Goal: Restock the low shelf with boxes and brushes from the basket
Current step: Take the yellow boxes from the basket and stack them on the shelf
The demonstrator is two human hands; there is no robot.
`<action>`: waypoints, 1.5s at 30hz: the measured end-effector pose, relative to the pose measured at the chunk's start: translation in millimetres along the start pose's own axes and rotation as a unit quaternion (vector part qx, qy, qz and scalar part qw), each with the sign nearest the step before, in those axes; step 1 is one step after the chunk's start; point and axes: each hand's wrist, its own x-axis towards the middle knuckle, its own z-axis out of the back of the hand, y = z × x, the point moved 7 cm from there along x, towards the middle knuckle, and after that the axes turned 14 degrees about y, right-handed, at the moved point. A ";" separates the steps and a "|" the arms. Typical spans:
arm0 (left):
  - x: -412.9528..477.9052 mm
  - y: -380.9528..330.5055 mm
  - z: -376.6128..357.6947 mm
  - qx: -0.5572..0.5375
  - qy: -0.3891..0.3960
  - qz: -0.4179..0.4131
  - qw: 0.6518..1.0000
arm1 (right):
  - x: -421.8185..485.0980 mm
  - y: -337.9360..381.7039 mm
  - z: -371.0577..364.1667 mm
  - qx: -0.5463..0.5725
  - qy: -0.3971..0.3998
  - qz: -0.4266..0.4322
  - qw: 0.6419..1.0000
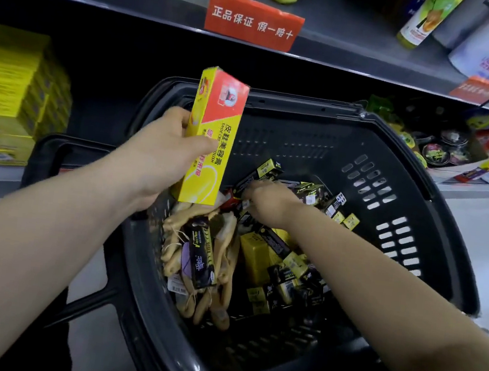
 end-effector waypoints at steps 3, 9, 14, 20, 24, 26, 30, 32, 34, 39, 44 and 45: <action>-3.8 -3.3 0.2 0.031 0.003 -0.014 0.999 | 38.4 25.8 -19.0 -0.083 0.046 0.025 0.995; -5.0 -1.4 4.3 0.038 0.016 -0.021 0.999 | 84.6 35.1 -44.7 -0.192 0.041 -0.041 0.980; -3.9 0.7 5.3 0.002 0.033 -0.007 0.999 | 87.5 38.6 -49.2 -0.224 0.005 -0.062 0.972; -1.3 2.3 3.7 -0.001 0.034 0.002 0.999 | 77.7 28.6 -44.6 -0.243 -0.012 -0.071 0.967; -2.0 4.2 4.7 -0.050 0.030 0.014 0.998 | 77.5 28.0 -49.6 -0.249 0.001 -0.071 0.966; -3.1 4.0 4.8 -0.070 0.029 0.020 0.997 | 78.3 28.4 -50.0 -0.240 -0.001 -0.071 0.968; -4.9 2.0 3.9 -0.068 0.032 0.009 0.997 | 83.2 29.0 -51.6 -0.270 0.016 -0.080 0.959; -4.8 1.8 3.9 -0.059 0.034 0.007 0.998 | 84.9 29.9 -54.6 -0.291 0.028 -0.082 0.953; -4.6 1.9 4.0 -0.057 0.038 0.004 0.998 | 83.5 32.0 -53.6 -0.303 0.028 -0.066 0.950; -5.4 0.6 2.4 -0.075 0.060 0.018 0.995 | 38.7 25.4 -22.6 -0.226 -0.025 0.019 0.974; -10.0 -4.5 7.9 -0.115 0.069 0.013 0.991 | -51.0 2.6 36.2 0.142 -0.109 0.069 0.981; -8.8 -3.6 9.6 -0.125 0.068 0.013 0.990 | -67.7 -1.4 46.9 0.220 -0.123 0.068 0.965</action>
